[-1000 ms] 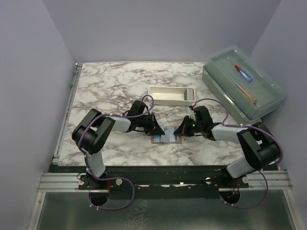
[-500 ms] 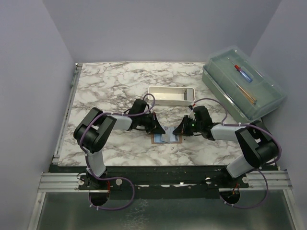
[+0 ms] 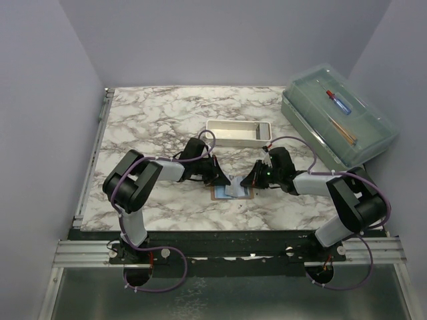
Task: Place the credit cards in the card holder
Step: Insert the credit card into the card holder.
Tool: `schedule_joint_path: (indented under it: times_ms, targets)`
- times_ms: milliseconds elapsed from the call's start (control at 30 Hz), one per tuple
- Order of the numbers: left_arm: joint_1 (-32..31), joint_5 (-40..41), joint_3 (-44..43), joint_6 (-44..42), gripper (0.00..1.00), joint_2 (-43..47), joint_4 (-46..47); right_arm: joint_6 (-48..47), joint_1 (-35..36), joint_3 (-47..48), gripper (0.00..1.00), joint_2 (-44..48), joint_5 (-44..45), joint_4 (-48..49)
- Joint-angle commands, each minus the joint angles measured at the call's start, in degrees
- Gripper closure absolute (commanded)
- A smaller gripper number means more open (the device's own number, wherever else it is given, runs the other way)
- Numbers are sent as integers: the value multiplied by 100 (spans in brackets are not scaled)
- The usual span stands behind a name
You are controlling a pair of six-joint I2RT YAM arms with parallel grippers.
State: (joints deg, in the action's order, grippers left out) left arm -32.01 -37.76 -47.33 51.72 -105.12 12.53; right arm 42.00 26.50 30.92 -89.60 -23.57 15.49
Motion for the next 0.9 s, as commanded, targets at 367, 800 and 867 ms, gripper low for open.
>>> schedule_joint_path:
  times_ms: [367,800,867]
  targets:
    - [-219,1309,668,512,100,415,838,108,-21,-104,99,34,342,-650]
    - [-227,959,726,666,100,174,1298,-176,-22,164,86,570,932,-1898]
    - [-231,879,727,652,100,155,1328,-227,-27,201,80,659,1076,-2105]
